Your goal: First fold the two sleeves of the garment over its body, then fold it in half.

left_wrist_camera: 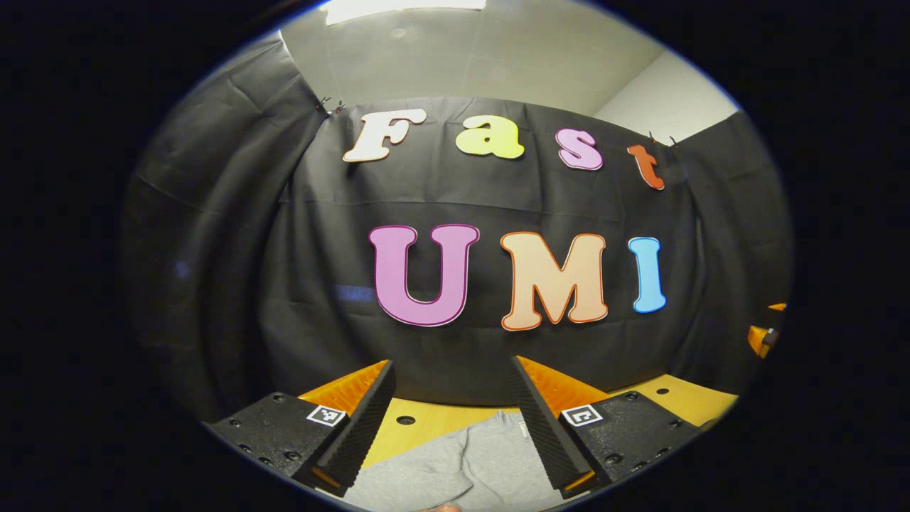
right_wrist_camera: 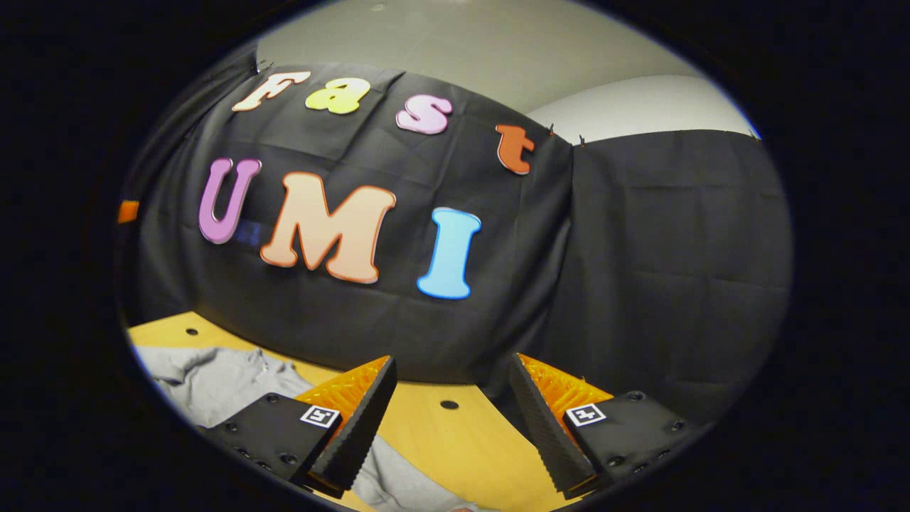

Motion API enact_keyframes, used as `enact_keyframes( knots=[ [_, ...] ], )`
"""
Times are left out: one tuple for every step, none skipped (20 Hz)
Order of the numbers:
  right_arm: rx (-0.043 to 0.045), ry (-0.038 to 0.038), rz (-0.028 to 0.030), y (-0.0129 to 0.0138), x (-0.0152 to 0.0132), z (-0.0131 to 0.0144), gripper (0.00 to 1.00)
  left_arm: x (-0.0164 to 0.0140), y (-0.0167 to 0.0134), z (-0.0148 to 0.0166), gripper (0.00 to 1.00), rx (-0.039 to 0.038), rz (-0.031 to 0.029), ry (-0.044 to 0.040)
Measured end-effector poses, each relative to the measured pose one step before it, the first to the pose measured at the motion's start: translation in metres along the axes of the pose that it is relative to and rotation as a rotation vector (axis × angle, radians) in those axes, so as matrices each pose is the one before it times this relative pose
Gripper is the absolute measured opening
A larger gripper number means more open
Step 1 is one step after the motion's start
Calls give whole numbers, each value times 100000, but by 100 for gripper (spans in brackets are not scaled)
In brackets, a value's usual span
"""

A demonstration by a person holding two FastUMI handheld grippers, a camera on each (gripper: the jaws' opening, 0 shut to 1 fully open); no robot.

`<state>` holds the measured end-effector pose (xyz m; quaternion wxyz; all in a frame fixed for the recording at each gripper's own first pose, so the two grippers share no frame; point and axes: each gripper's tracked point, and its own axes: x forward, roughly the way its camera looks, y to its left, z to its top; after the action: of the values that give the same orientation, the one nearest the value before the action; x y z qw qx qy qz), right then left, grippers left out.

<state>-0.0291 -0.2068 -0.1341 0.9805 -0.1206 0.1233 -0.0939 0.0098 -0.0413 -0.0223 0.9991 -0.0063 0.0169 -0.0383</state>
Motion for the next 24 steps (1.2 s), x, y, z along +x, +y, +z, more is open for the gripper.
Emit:
enact_keyframes(
  knots=[
    [-887,4429,-1077,-746,203,-2116,99,-20,-195,-84,92,1220,-243,231],
    [253,5904,-340,-660,242,-2673,100,84,-194,-15,93,477,-178,286],
    [598,4663,-9,-360,329,-1845,100,12,-230,-69,94,164,-294,334],
    [791,6010,-458,-436,324,-2452,100,-55,-350,103,92,162,-305,55],
    [914,4211,-177,-310,353,-1880,100,30,-276,31,93,459,-230,-87],
    [1520,6058,-287,-421,445,-2327,100,-51,-327,38,94,1047,-118,-207],
    [1221,4885,-158,-386,380,-2061,100,-20,-282,0,93,644,-243,-126],
    [1457,5259,288,-263,363,-2008,99,-35,-379,-24,93,484,-275,154],
    [2116,6285,621,18,471,-1930,99,12,-242,-111,94,370,-213,260],
    [3265,7151,1157,-234,653,-2204,100,65,-631,-31,94,587,-225,462],
    [5132,9192,171,-470,1188,-2694,100,-124,-507,-1,94,488,-101,142],
    [3026,5863,283,99,1035,-993,100,54,-478,74,94,727,47,74],
    [1582,5403,605,19,499,-1296,100,20,-481,47,94,591,-13,15],
    [1166,5152,1124,-258,445,-1478,100,10,-335,-29,94,512,-13,113],
    [617,4190,954,-298,506,-1025,100,86,-470,-103,94,427,126,378],
    [211,3175,1322,-515,344,-656,100,20,-426,-199,92,212,186,425],
    [-254,2567,1484,33,372,-594,100,-6,-574,-149,94,-125,204,357],
    [-1113,2090,1907,217,435,-535,99,31,-553,-143,94,-176,199,615],
    [-1631,2559,1429,117,303,-428,96,120,-644,-197,93,-189,105,708],
    [-1899,2223,1171,42,234,-383,98,172,-541,-134,93,-214,166,547],
    [-1862,1908,1096,140,304,-320,97,61,-687,-193,94,-183,62,658],
    [-2132,2886,685,29,216,-632,97,-19,-636,-213,94,-116,37,574],
    [-515,3007,1570,314,109,-406,89,22,-569,-70,94,-116,45,587],
    [-436,-686,1258,398,52,338,87,-34,-640,-245,94,-171,-538,719]
  ],
)
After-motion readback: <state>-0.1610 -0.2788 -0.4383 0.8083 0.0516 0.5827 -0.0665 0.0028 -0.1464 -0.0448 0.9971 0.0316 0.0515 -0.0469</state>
